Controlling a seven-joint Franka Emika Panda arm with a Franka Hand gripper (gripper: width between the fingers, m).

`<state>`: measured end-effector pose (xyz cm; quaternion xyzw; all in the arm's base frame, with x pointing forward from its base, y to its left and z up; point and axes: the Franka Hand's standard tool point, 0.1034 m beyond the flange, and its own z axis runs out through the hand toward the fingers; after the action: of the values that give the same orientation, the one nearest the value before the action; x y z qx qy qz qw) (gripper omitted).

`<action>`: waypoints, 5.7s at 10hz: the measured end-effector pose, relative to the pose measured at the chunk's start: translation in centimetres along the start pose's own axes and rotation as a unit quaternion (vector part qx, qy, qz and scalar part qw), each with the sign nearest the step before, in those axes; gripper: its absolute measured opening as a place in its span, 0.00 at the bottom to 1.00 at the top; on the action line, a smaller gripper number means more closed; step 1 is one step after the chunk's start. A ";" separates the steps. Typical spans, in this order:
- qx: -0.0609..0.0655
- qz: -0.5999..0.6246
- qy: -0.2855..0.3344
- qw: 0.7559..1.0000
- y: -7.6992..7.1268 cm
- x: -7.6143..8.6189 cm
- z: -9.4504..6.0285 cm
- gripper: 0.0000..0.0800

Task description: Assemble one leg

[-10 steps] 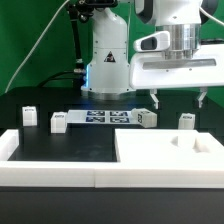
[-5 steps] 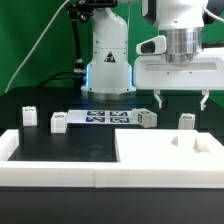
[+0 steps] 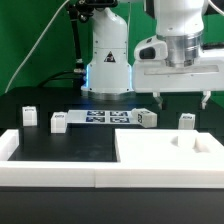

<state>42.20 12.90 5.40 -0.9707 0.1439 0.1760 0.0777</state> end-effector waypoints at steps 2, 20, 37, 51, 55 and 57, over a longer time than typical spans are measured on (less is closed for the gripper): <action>-0.001 0.008 -0.061 0.998 0.1 0.5 0.0 0.81; -0.040 0.037 -0.319 0.946 -0.2 -0.6 5.5 0.36; -0.049 -0.125 0.143 0.981 -2.2 2.0 -6.3 0.36; -0.044 -0.277 0.293 0.914 -5.8 10.3 -10.8 0.37; -0.045 -0.277 0.290 0.915 -6.4 11.2 -11.5 0.37; -0.043 -0.281 0.298 0.912 -7.3 12.9 -12.3 0.37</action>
Offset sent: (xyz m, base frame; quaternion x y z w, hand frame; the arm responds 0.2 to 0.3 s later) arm -0.0034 0.0095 -0.0113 -0.0549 -0.2321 0.0354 0.9705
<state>59.91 14.12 12.85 -0.9809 -0.1255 -0.1442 0.0361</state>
